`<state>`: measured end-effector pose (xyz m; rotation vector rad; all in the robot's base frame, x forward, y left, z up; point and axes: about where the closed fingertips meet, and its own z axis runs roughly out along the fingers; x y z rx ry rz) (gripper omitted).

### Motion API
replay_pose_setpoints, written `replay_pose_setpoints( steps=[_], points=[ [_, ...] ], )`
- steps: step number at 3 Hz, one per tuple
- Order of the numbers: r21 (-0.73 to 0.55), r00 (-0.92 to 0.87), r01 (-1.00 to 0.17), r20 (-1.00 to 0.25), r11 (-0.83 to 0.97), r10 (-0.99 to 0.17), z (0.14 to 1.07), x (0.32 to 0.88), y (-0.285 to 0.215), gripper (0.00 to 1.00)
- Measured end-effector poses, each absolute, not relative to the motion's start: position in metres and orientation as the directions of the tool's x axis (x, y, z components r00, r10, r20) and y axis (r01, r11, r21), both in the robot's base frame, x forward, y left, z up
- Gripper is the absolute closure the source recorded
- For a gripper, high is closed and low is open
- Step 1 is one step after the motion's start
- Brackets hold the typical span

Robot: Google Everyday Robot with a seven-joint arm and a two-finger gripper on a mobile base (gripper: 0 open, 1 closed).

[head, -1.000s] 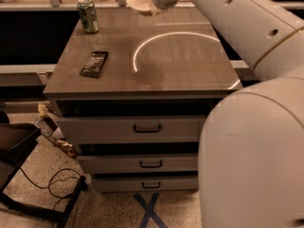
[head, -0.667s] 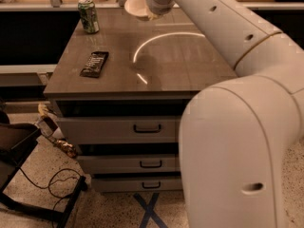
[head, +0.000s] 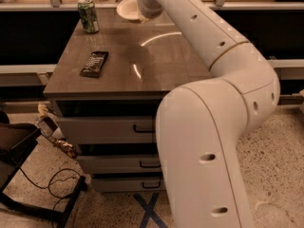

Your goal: Move paper bowl near green can

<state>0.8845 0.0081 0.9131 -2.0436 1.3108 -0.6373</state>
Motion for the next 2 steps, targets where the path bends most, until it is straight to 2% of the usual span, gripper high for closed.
replay_pose_setpoints(
  steps=[2],
  points=[
    [-0.729, 0.533, -0.583, -0.01, -0.359, -0.846, 0.897, 0.894, 0.061, 1.0]
  ],
)
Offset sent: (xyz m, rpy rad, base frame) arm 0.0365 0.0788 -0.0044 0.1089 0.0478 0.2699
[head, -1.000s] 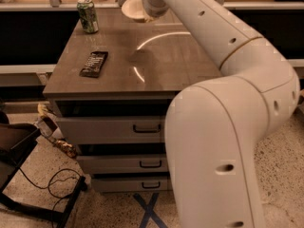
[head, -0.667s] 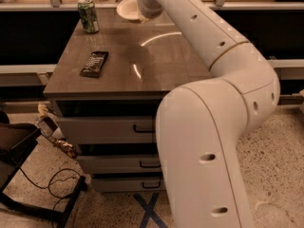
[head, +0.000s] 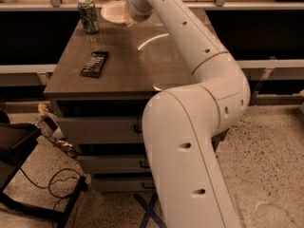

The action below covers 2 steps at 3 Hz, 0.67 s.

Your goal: Move paper bowl near green can

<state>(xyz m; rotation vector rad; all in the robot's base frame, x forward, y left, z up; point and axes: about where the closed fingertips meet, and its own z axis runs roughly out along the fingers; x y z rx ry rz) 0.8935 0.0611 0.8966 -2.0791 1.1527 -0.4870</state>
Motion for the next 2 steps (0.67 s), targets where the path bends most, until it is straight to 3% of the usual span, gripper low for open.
replay_pose_setpoints(
  steps=[2],
  points=[
    [-0.667, 0.625, -0.58, 0.004, -0.468, -0.781, 0.868, 0.887, 0.097, 1.0]
  ],
)
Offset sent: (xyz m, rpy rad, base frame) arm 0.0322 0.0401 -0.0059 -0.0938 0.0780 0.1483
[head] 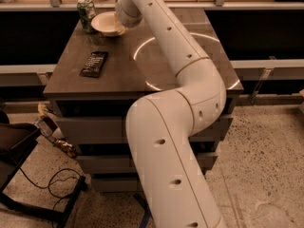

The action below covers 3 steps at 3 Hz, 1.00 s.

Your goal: Move paper bowl near green can

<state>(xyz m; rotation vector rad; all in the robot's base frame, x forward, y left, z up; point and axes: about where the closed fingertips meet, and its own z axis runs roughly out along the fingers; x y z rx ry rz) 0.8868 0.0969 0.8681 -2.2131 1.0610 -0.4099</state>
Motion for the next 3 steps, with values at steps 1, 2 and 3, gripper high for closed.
replay_pose_setpoints(
  steps=[1, 2, 3],
  points=[
    [-0.631, 0.633, -0.59, 0.025, -0.503, -0.774, 0.855, 0.886, 0.1, 1.0],
    [-0.586, 0.616, -0.619, 0.052, -0.523, -0.786, 0.837, 0.887, 0.09, 1.0],
    [-0.584, 0.616, -0.62, 0.052, -0.525, -0.786, 0.838, 0.886, 0.09, 0.74]
  ],
)
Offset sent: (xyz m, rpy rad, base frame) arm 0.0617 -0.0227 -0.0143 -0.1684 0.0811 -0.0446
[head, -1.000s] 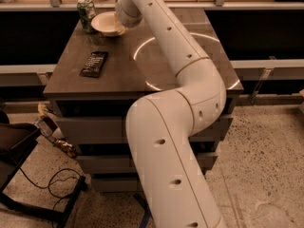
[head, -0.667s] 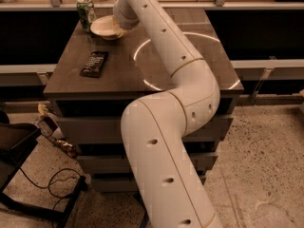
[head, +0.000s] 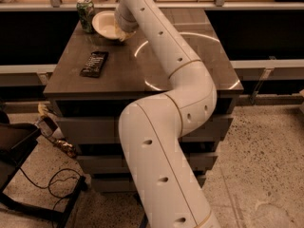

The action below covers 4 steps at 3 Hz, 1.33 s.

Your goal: Move paper bowl near green can

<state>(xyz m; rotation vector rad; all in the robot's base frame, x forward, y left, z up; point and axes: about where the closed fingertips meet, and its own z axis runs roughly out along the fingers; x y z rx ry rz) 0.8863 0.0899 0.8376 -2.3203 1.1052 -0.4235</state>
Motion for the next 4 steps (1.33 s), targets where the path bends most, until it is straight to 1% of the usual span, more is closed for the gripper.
replay_pose_setpoints(
  steps=[2, 3, 4],
  points=[
    [-0.58, 0.618, -0.622, 0.05, -0.527, -0.785, 0.8328, 0.8867, 0.0918, 0.27],
    [-0.577, 0.619, -0.623, 0.049, -0.528, -0.784, 0.8369, 0.8867, 0.0931, 0.0],
    [-0.577, 0.619, -0.623, 0.049, -0.528, -0.784, 0.8427, 0.8844, 0.093, 0.0]
  ],
)
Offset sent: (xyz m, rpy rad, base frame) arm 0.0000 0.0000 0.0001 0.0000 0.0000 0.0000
